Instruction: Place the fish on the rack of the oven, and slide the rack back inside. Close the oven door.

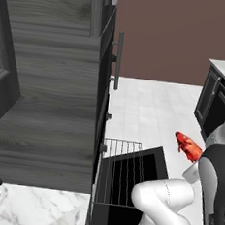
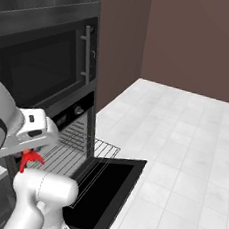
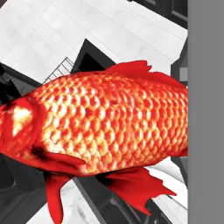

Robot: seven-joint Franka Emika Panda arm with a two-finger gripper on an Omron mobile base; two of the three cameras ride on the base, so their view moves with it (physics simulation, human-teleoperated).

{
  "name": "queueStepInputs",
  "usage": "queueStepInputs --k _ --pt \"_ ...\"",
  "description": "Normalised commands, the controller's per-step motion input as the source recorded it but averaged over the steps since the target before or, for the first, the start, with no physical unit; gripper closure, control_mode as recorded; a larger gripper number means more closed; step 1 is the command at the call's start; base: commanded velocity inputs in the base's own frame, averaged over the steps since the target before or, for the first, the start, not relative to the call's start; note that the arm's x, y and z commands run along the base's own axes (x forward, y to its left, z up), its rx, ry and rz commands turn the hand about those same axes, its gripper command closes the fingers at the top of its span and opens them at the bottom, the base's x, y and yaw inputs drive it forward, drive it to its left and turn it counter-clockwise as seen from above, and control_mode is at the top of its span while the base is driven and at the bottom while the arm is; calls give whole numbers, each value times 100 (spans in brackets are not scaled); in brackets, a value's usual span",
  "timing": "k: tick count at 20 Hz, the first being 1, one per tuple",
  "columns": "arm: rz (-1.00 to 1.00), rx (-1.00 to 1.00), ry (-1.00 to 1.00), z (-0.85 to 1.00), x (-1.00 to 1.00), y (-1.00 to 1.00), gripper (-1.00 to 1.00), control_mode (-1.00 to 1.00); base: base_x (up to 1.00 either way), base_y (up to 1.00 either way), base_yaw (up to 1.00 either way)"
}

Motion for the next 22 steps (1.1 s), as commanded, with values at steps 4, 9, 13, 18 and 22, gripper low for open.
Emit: queueStepInputs --k 4,9,13,18,22 --pt "0 0 5 -58 44 0 100 -100 0 0 0" --pt "5 0 3 -53 48 0 100 -100 0 0 0" --pt "17 0 0 -56 40 0 100 -100 0 0 0" --pt "22 0 0 -65 25 0 100 -100 0 0 0" --pt "21 0 -1 -50 17 0 100 -100 0 0 0"
